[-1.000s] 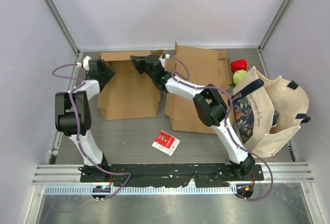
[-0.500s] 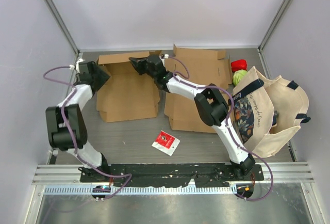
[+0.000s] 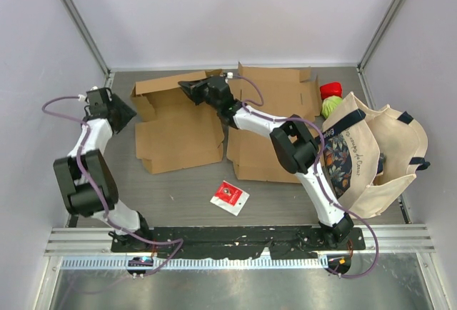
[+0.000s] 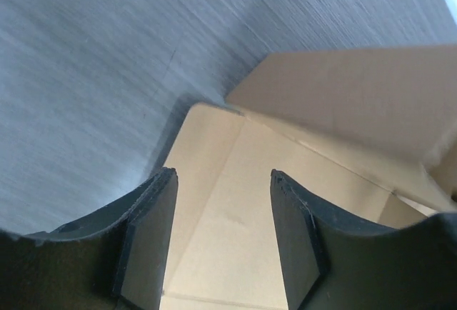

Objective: Fold the paper box

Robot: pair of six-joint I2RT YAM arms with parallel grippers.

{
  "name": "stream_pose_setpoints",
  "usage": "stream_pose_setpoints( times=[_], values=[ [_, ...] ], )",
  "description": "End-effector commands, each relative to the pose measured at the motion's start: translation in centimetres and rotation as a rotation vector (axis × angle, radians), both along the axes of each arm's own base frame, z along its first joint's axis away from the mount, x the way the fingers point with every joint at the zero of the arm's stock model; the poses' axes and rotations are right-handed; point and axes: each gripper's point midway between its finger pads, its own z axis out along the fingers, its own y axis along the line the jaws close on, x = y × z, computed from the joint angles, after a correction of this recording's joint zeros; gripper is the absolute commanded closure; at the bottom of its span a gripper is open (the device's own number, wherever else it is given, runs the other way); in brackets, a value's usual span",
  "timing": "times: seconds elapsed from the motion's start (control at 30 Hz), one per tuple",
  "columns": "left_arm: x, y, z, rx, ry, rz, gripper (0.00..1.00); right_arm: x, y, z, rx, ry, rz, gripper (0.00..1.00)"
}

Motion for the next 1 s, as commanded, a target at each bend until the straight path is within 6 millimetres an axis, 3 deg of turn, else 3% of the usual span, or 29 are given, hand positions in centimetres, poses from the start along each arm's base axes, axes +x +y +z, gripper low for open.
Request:
stream_pose_setpoints(
  times=[0.0, 0.07, 0.13, 0.17, 0.2, 0.23, 0.47, 0.73, 0.97],
  values=[
    [4.3, 0.9, 0.6, 0.077, 0.027, -0.151, 0.44, -1.5, 0.5, 0.2, -0.049, -0.032, 0.074, 0.98],
    [4.4, 1.8, -1.2, 0.154, 0.116, -0.232, 0.45, -1.3, 0.4, 0.0, -0.065, -0.049, 0.079, 0.99],
    [4.7, 1.4, -1.6, 0.196, 0.107, -0.309, 0.44, -1.3, 0.6, 0.0, -0.08, -0.06, 0.089, 0.99],
    [5.6, 1.5, -0.8, 0.23, 0.042, -0.322, 0.44, -1.2, 0.6, 0.1, -0.088, -0.074, 0.093, 0.99],
    [5.0, 0.9, -2.2, 0.25, 0.053, -0.341, 0.43, -1.2, 0.8, 0.3, -0.087, -0.079, 0.101, 0.99],
    [5.1, 1.0, -2.1, 0.309, 0.033, -0.371, 0.42, -1.2, 0.8, 0.1, -0.087, -0.073, 0.103, 0.99],
    [6.6, -2.2, -0.5, 0.359, -0.172, -0.518, 0.44, -0.9, 1.0, -0.2, -0.088, -0.074, 0.119, 0.99],
    [7.9, -1.3, 4.8, 0.416, -0.367, -0.358, 0.5, -0.9, 1.1, 0.2, -0.07, -0.073, 0.118, 0.99],
    [6.6, -2.7, 4.6, 0.33, -0.398, -0.353, 0.43, -1.0, 1.1, 0.5, -0.06, -0.077, 0.119, 0.99]
  ],
)
